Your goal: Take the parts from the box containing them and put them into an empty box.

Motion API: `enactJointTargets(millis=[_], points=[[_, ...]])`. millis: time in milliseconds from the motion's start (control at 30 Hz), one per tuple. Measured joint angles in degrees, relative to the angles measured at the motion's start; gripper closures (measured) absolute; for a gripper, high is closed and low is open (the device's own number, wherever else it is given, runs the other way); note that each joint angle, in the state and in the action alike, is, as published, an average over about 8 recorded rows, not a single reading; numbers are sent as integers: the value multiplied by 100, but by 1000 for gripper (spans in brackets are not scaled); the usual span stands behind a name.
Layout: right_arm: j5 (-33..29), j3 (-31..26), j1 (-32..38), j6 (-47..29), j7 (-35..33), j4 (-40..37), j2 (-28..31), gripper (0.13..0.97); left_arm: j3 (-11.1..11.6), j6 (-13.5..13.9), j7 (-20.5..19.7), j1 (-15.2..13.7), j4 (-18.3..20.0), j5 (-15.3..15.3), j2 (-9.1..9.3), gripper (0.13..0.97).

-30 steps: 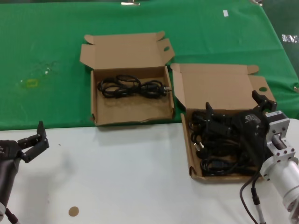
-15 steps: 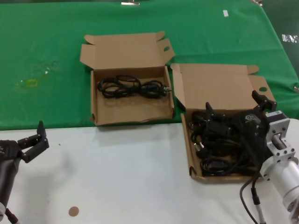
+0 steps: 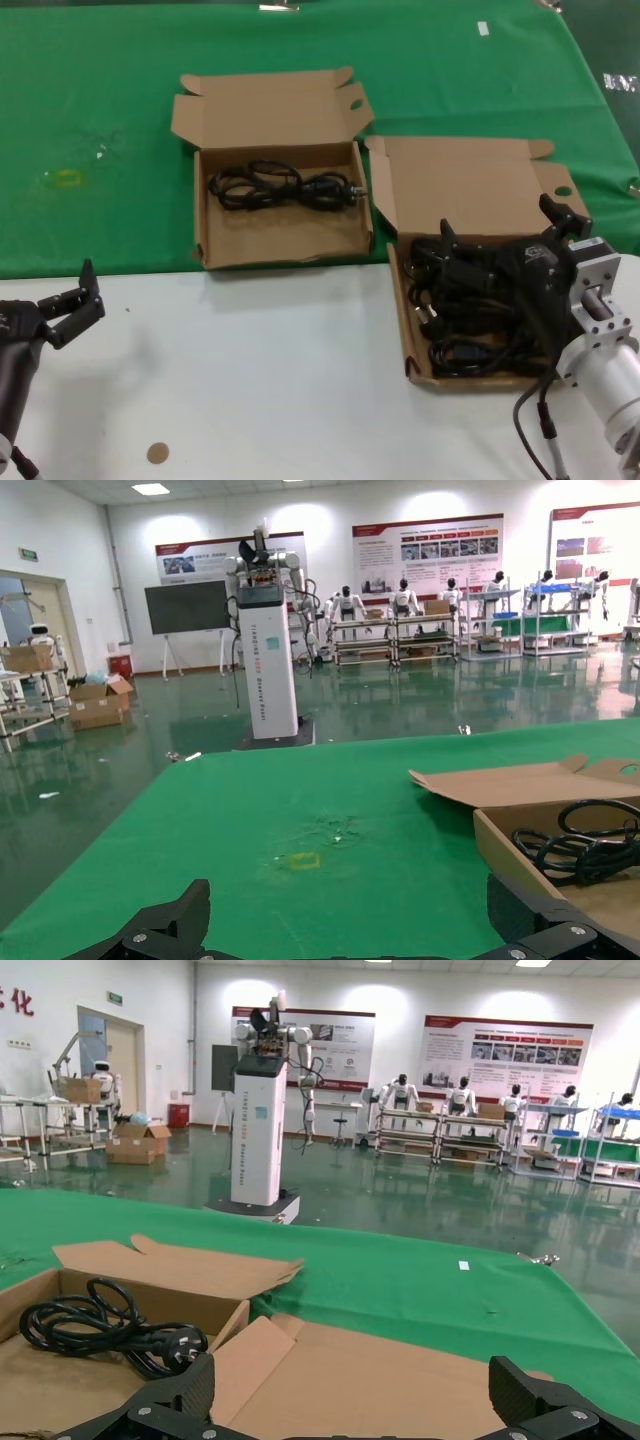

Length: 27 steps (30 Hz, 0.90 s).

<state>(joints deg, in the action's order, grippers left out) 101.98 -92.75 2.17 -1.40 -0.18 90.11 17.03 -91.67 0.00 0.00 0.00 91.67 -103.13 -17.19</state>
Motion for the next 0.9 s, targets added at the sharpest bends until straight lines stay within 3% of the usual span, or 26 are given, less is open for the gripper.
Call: enactJointTargets(millis=[900], points=[[0, 0, 0, 0, 0, 0, 0, 129, 0, 0, 0, 0, 0, 0, 0, 132]])
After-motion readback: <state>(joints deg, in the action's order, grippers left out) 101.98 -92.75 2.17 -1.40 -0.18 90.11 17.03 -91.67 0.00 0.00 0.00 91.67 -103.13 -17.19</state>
